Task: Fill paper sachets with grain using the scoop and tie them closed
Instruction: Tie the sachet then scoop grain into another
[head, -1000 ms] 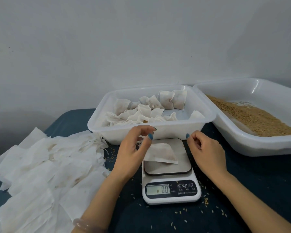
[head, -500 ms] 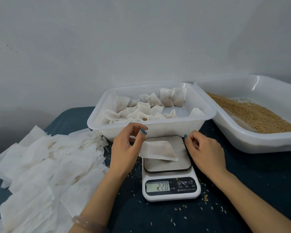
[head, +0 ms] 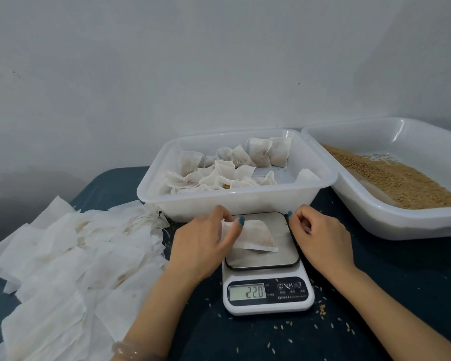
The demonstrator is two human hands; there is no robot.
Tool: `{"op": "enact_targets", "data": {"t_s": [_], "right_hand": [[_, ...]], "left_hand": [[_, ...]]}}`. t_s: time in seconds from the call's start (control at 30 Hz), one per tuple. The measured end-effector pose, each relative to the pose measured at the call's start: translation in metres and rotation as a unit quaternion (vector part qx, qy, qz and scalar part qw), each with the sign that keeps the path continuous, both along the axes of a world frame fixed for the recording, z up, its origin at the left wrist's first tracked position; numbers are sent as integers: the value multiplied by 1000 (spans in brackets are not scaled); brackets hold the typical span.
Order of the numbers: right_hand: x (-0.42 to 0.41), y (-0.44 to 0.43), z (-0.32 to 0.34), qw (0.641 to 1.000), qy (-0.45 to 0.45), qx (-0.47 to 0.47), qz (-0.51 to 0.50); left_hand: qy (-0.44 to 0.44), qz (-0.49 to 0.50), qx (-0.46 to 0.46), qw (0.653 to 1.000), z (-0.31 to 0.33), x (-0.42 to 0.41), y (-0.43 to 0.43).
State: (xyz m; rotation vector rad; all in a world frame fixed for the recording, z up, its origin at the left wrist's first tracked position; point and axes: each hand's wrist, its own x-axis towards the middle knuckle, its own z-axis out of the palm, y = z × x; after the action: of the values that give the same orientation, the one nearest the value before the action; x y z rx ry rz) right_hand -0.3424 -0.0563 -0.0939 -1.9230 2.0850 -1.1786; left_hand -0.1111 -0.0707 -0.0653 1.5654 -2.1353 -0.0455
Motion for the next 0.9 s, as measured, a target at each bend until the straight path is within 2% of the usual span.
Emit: {"op": "enact_targets", "data": {"t_s": [0.1, 0.23, 0.37, 0.43, 0.6, 0.73, 0.8, 0.9], "right_hand": [[0, 0, 0, 1000, -2, -1, -2], [0, 0, 2, 1000, -7, -3, -3], [-1, 0, 2, 1000, -11, 1, 0], [-1, 0, 3, 1000, -12, 2, 2], [0, 0, 3, 1000, -12, 5, 2], [-1, 1, 3, 1000, -6, -3, 3], [-2, 1, 3, 1000, -5, -11, 1], [-1, 1, 2, 1000, -4, -12, 4]], "left_hand": [[42, -98, 11, 994, -2, -5, 2], [213, -196, 26, 957, 4, -8, 4], [386, -208, 49, 898, 19, -8, 3], [420, -178, 17, 890, 32, -3, -1], [337, -85, -98, 932, 76, 16, -36], [181, -10, -117, 977, 94, 31, -80], [93, 26, -98, 990, 91, 41, -101], [-23, 79, 43, 996, 74, 51, -120]]}}
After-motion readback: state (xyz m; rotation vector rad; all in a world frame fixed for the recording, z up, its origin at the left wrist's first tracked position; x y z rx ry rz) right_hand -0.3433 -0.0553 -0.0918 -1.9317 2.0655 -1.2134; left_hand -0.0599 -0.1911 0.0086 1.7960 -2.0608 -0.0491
